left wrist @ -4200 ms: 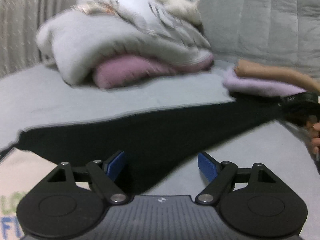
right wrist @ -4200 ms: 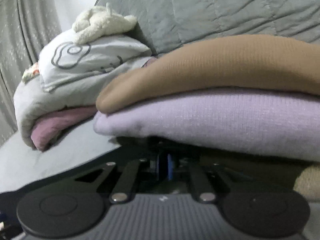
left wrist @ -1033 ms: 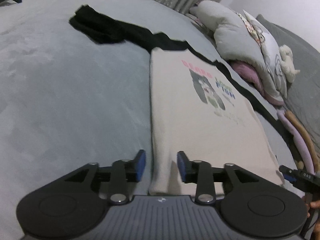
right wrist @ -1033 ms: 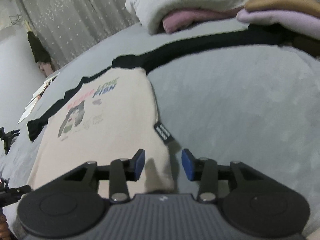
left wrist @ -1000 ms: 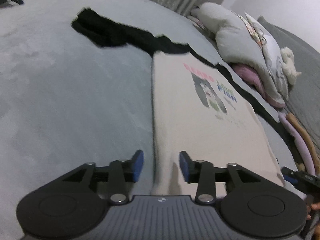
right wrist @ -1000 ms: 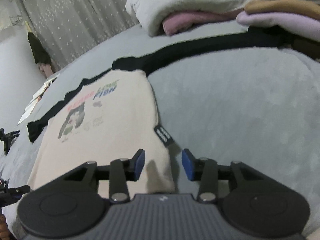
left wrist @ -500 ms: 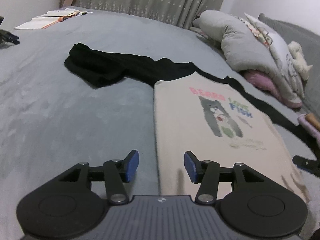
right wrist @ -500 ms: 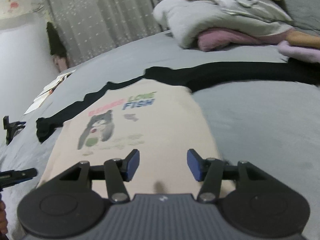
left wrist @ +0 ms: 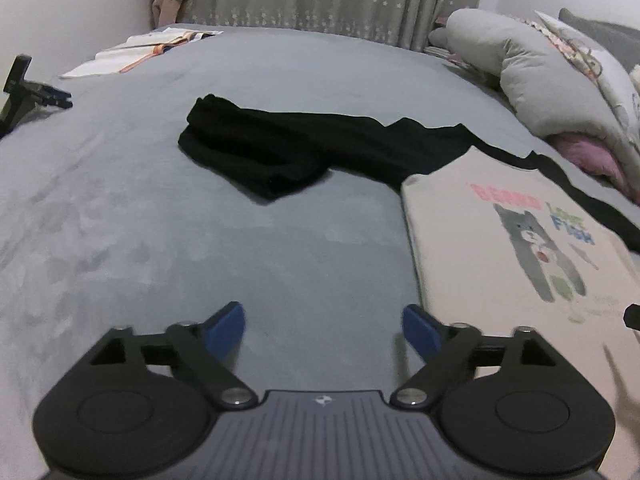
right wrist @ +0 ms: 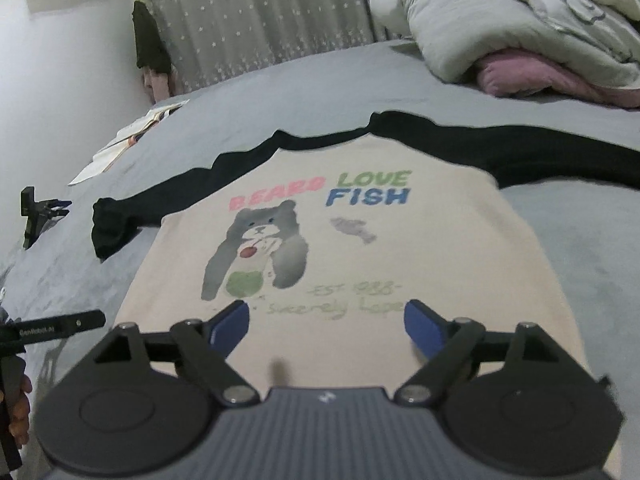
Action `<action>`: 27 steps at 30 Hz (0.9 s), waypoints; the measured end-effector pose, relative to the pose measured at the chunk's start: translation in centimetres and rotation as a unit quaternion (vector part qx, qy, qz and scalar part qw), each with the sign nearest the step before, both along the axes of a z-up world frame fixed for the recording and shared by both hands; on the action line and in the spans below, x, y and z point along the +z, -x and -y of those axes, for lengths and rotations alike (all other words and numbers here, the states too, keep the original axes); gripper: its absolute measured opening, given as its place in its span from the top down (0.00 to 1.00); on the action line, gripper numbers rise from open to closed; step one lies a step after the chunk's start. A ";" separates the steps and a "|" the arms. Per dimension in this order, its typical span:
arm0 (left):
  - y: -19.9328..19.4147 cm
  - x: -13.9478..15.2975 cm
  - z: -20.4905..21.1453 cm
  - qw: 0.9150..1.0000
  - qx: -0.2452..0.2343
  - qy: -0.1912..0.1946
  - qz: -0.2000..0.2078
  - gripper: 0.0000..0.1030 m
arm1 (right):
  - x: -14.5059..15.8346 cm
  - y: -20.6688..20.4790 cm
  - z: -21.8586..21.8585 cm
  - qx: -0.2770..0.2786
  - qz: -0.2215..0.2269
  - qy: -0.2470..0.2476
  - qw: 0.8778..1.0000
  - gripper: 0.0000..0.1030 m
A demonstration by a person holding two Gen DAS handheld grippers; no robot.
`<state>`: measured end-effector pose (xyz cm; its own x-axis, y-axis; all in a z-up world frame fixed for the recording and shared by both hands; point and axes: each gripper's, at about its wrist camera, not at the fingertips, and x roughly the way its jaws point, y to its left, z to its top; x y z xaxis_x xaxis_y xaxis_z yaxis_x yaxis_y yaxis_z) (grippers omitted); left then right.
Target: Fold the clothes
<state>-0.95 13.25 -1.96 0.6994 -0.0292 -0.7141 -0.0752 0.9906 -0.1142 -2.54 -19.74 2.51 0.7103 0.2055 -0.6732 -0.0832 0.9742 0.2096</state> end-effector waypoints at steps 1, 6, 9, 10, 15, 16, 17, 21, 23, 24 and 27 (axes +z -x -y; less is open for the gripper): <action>-0.3 0.0 0.0 1.000 -0.003 -0.011 0.000 0.06 | -0.1 -0.2 -0.3 0.001 0.000 0.002 1.000 0.12; -1.8 -0.3 -0.7 0.998 0.008 -0.069 0.012 0.02 | -0.8 -1.5 -1.6 0.007 -0.002 0.011 1.000 0.06; -2.8 -0.9 -1.6 0.997 0.018 -0.076 0.006 0.01 | -1.3 -2.2 -2.4 0.010 -0.003 0.016 1.000 0.04; -3.1 -1.2 -1.9 0.997 0.021 -0.076 0.005 0.00 | -1.4 -2.4 -2.7 0.011 -0.004 0.018 1.000 0.03; -4.2 -1.6 -2.7 0.996 0.025 -0.083 0.025 0.00 | -2.1 -3.6 -4.0 0.017 -0.005 0.027 0.999 0.00; -4.5 -1.7 -2.7 0.996 0.023 -0.086 0.029 0.00 | -2.2 -3.9 -4.3 0.018 -0.006 0.029 0.999 0.00; -4.8 -1.8 -2.8 0.995 0.021 -0.088 0.033 0.00 | -2.4 -4.1 -4.6 0.019 -0.006 0.031 0.999 0.00; -5.8 -2.0 -3.2 0.995 0.026 -0.091 0.043 0.00 | -3.1 -4.7 -5.9 0.023 0.004 0.058 0.998 0.00; -6.2 -2.1 -3.4 0.995 0.029 -0.088 0.046 0.00 | -3.4 -4.8 -6.2 0.021 0.009 0.066 0.998 0.00; -6.3 -2.1 -3.6 0.995 0.030 -0.086 0.047 0.00 | -3.4 -4.7 -6.2 0.020 0.010 0.067 0.997 0.00; -6.5 -2.1 -3.9 0.995 0.034 -0.085 0.050 0.00 | -3.4 -4.6 -6.4 0.015 0.012 0.071 0.997 0.00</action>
